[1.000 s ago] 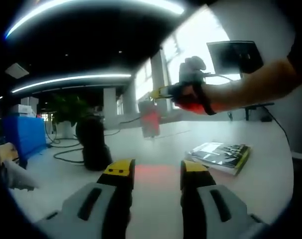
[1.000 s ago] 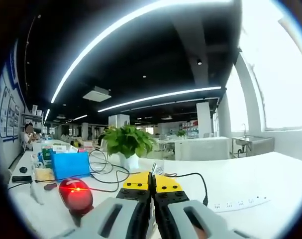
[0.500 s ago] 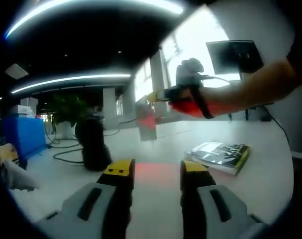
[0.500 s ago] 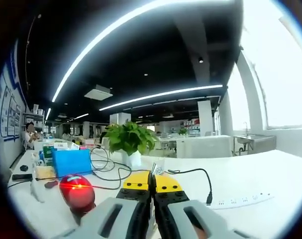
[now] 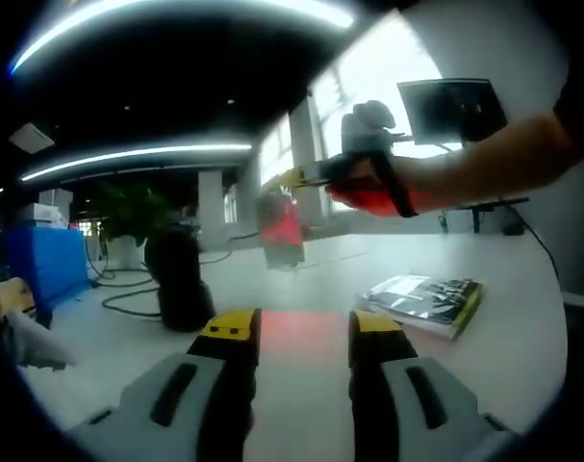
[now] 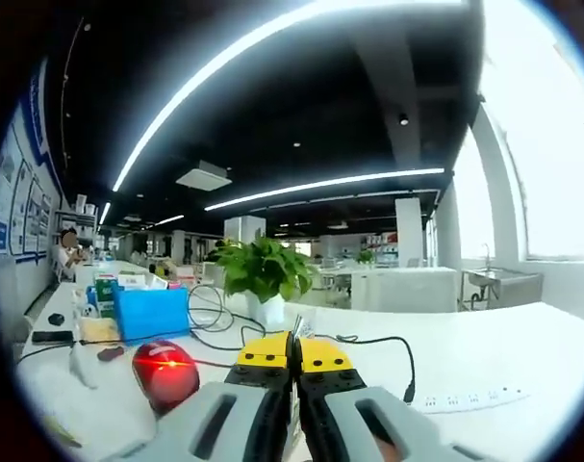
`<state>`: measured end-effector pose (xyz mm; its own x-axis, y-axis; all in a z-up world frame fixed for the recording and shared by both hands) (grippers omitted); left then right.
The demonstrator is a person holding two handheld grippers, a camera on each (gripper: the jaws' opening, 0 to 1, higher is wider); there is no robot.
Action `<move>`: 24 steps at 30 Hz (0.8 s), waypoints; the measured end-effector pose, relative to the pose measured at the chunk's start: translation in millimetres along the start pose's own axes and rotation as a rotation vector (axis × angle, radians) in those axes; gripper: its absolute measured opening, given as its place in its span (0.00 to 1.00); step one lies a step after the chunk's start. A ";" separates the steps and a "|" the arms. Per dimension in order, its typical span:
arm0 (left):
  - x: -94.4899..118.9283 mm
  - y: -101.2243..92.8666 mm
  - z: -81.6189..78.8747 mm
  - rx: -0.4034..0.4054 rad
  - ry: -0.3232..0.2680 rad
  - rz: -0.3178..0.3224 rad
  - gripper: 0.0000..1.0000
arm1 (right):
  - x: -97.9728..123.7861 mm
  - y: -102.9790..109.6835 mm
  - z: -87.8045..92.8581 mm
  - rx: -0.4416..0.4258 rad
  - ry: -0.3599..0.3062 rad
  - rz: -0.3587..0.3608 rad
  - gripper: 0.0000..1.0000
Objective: Clip sheet goods on table flip sheet goods clip sheet goods scan sheet goods put sheet goods back to table
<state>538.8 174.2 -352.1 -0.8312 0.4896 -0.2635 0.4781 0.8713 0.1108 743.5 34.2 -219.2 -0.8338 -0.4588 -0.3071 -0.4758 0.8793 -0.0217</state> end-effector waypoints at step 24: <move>-1.1 0.4 1.4 -0.008 0.008 0.000 0.29 | 50.0 -37.6 -22.8 -0.018 0.059 -0.213 0.00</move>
Point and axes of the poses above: the point that each gripper's makers call its tool centre point, and the gripper's own axes: x roughly backward along the fingers, y roughly to its left, z roughly out of its underside, the point moved 4 cm from there along x, roughly backward along the fingers, and after that the axes turned 13 degrees about -y, right-handed, at the moved point
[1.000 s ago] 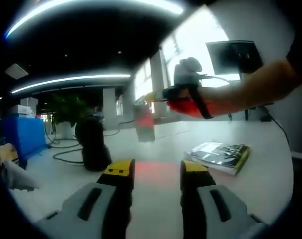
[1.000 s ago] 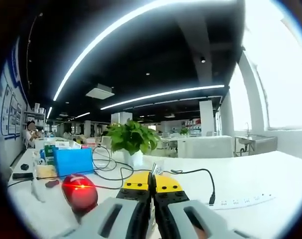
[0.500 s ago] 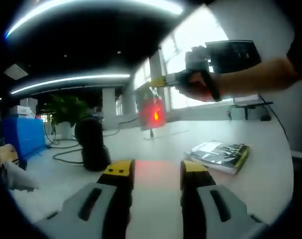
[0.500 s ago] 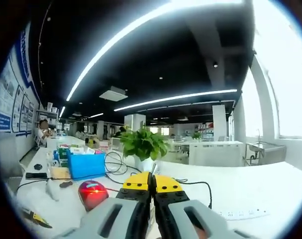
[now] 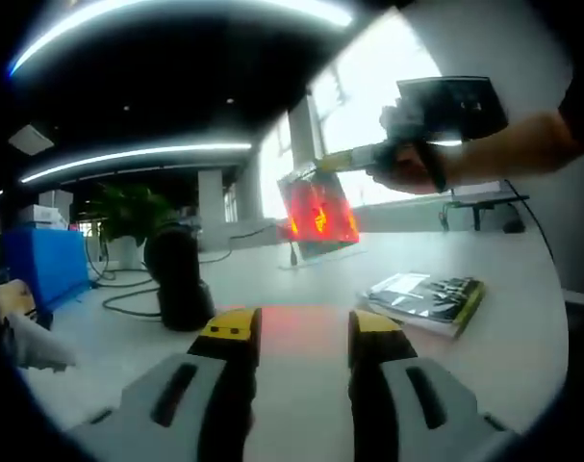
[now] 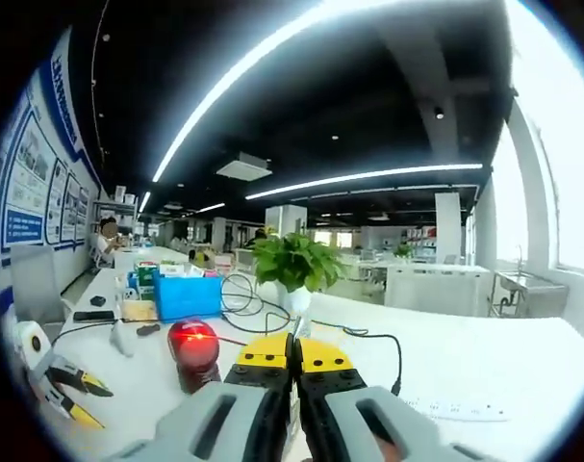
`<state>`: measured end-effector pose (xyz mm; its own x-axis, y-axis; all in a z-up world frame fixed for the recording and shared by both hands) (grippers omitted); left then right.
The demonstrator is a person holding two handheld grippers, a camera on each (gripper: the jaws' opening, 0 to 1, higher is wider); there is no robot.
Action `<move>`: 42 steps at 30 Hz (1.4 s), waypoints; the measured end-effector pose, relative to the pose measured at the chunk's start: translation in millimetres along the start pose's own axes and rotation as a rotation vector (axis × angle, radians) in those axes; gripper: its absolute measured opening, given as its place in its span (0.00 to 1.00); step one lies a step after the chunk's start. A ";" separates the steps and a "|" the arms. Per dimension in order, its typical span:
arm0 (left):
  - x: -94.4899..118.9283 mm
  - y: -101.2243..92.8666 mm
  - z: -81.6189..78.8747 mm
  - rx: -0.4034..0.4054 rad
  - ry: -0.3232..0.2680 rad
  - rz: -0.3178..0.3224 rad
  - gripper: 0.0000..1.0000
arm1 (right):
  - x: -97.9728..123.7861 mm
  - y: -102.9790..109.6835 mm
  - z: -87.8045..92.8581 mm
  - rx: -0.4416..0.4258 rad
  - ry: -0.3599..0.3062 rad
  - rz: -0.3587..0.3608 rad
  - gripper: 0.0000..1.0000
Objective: Clip sheet goods on table flip sheet goods clip sheet goods scan sheet goods put sheet goods back to table
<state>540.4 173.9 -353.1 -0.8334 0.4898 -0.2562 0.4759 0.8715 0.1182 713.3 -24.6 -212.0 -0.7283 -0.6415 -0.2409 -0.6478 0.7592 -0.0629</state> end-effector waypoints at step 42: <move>-0.7 -3.6 1.3 -0.019 0.011 0.012 0.29 | 27.6 -18.5 40.0 -0.115 0.088 -0.027 0.00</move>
Point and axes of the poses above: the point that each gripper's makers call its tool centre point, and the gripper's own axes: x roughly backward along the fingers, y roughly to its left, z roughly out of its underside, the point moved 4 cm from there along x, roughly backward along the fingers, and after that the axes turned 13 degrees about -y, right-handed, at the moved point
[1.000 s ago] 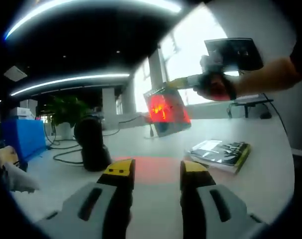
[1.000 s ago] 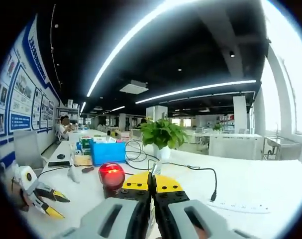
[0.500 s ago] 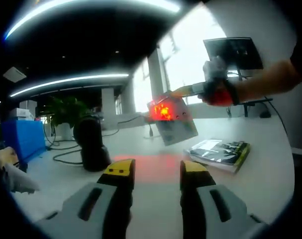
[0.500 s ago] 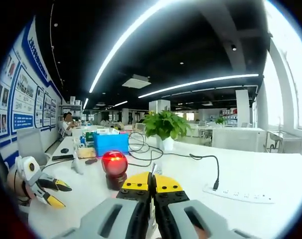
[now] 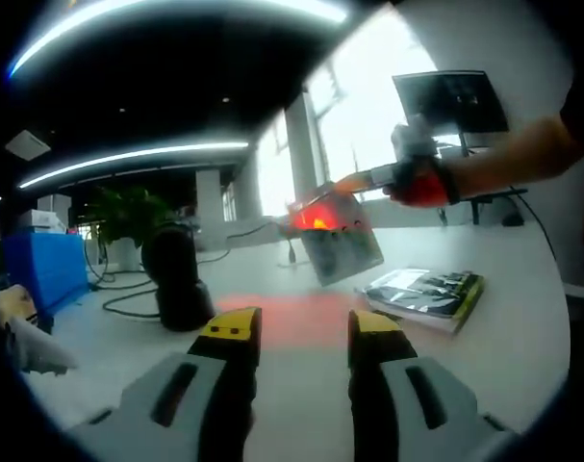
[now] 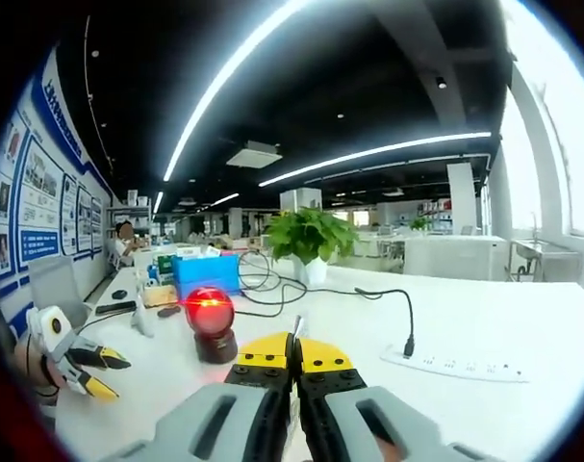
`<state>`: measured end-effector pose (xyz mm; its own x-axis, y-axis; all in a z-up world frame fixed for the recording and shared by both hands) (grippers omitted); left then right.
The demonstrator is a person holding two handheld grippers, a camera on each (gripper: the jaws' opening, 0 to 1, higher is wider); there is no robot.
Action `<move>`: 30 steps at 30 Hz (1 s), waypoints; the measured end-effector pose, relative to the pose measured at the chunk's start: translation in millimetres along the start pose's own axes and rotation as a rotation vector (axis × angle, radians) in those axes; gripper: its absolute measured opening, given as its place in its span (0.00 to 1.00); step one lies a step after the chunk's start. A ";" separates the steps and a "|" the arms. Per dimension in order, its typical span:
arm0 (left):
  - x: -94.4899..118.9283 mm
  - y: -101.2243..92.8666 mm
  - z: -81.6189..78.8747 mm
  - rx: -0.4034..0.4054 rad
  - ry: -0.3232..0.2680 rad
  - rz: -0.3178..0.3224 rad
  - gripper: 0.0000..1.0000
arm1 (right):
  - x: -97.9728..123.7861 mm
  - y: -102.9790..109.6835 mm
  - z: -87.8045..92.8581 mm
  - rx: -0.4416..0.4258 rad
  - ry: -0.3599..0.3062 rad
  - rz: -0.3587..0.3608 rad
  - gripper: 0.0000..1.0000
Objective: Clip sheet goods on table flip sheet goods clip sheet goods scan sheet goods put sheet goods back to table
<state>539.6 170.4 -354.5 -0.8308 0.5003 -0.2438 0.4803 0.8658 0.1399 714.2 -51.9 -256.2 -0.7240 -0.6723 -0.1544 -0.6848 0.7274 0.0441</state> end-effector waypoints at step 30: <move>-0.3 4.9 0.3 0.024 -0.008 -0.016 0.29 | -25.8 -68.4 18.9 0.179 0.131 0.027 0.00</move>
Point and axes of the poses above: the point that each gripper's makers call its tool centre point, and the gripper's own axes: x roughly backward along the fingers, y roughly to its left, z roughly out of its underside, the point moved 4 cm from there along x, roughly backward along the fingers, and after that the axes turned 13 degrees about -y, right-handed, at the moved point
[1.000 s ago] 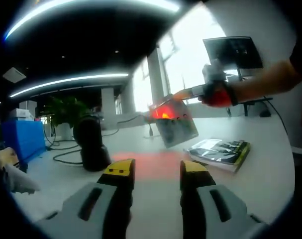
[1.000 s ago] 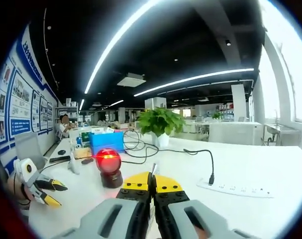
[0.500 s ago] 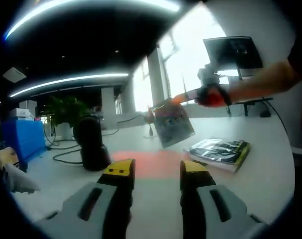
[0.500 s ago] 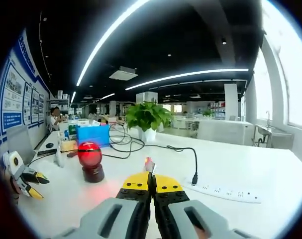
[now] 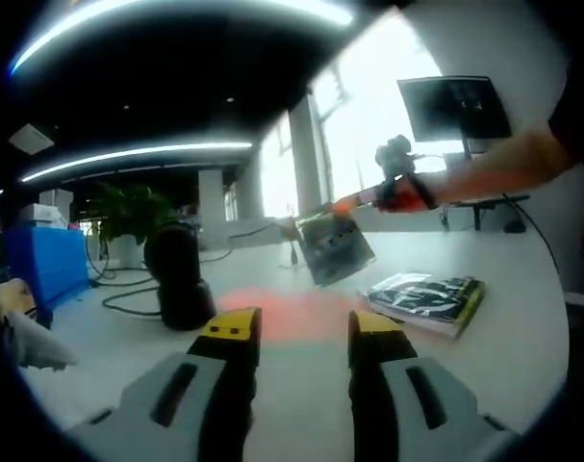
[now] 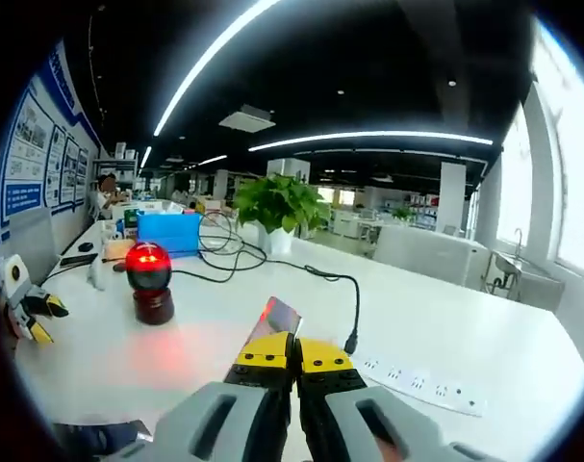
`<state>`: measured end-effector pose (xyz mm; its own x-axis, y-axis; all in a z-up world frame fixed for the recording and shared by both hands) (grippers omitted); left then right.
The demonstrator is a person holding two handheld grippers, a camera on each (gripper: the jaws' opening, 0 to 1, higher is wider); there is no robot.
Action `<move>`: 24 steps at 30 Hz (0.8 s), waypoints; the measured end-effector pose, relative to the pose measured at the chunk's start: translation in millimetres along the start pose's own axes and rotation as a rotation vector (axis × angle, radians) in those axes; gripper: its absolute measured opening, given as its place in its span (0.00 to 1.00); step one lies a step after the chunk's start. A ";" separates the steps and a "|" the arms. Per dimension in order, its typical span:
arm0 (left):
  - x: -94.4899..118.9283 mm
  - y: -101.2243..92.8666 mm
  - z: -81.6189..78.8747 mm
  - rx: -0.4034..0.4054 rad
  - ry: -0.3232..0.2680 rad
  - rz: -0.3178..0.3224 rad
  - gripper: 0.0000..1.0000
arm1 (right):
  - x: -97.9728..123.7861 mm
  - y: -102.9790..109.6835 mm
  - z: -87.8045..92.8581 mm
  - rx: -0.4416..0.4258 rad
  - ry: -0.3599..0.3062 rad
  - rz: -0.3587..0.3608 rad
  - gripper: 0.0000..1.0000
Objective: Clip sheet goods on table flip sheet goods clip sheet goods scan sheet goods put sheet goods back to table
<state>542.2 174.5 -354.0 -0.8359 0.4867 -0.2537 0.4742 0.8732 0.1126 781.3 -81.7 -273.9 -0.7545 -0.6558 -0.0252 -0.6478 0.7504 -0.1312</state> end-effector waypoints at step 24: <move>-0.4 4.7 0.7 0.015 -0.001 -0.027 0.34 | -18.3 -24.4 34.8 0.056 0.058 -0.045 0.00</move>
<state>544.9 178.4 -354.1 -0.8481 0.4634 -0.2570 0.4559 0.8853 0.0916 814.6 -91.0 -304.8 -0.7310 -0.6813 0.0388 -0.6752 0.7138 -0.1862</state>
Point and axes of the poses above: the point that each gripper's makers call its tool centre point, and the gripper's own axes: x roughly backward along the fingers, y roughly to its left, z roughly out of its underside, the point moved 4 cm from there along x, roughly backward along the fingers, and after that the axes turned 13 degrees about -y, right-handed, at the moved point
